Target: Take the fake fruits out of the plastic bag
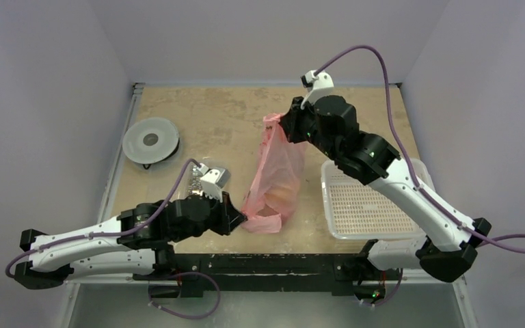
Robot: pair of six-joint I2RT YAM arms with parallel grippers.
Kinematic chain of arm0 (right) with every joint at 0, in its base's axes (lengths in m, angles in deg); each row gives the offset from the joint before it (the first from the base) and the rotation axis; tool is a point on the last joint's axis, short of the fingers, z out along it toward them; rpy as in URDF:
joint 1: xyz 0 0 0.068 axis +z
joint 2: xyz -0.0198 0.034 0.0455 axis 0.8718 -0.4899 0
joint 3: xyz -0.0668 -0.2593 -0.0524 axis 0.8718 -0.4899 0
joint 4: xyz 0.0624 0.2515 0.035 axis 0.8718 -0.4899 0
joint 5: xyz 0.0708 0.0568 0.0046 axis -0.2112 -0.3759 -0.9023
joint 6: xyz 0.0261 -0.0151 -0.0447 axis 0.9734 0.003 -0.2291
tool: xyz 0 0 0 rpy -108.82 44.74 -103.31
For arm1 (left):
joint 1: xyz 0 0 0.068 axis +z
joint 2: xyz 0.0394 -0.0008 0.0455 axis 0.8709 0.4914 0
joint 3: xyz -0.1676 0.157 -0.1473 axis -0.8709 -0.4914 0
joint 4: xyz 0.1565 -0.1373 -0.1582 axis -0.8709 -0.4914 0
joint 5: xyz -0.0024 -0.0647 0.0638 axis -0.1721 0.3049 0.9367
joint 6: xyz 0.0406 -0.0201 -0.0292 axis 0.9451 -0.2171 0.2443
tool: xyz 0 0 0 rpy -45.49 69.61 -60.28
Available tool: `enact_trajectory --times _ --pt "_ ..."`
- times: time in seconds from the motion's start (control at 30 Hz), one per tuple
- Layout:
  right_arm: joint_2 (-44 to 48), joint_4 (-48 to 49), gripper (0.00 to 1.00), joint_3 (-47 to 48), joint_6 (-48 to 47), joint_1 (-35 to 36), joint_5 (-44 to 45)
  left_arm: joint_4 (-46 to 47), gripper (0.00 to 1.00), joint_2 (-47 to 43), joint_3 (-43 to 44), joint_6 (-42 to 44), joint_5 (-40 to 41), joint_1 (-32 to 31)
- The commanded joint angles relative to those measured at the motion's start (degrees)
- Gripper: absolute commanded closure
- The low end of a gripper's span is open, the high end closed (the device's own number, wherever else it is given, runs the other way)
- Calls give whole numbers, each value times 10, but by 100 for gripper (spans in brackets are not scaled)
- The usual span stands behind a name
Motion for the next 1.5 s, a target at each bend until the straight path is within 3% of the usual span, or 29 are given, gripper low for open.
enact_trajectory --times 0.0,0.2,0.4,0.63,0.73,0.87,1.0,1.1,1.23,1.37,1.47 --pt "-49 3 100 112 -40 -5 63 -22 100 5 57 45 -8 -3" --pt "-90 7 100 134 -61 -5 35 -4 100 31 56 34 -25 -3" --pt "-107 -9 65 50 -78 -5 -1 83 100 63 4 4 -59 -3" --pt "-83 -71 36 18 -90 -4 -15 70 100 76 3 6 -59 -3" --pt "-30 -61 27 -17 -70 -3 -72 64 100 60 -7 -1 -56 -3" --pt "55 28 19 -126 -42 2 -182 66 100 33 -29 -9 -43 -3" --pt "122 47 12 -169 -43 14 -203 60 100 16 -41 -19 -40 -2" --pt "148 67 11 -209 -37 16 -236 53 100 12 -47 -16 -35 -3" --pt "151 165 15 -298 46 30 -316 65 100 3 -61 -26 -33 -3" --pt "126 237 24 -351 96 71 -274 66 100 2 -60 -28 -36 -3" --pt "82 267 39 -355 114 78 -271 58 100 4 -61 -39 -38 -2"
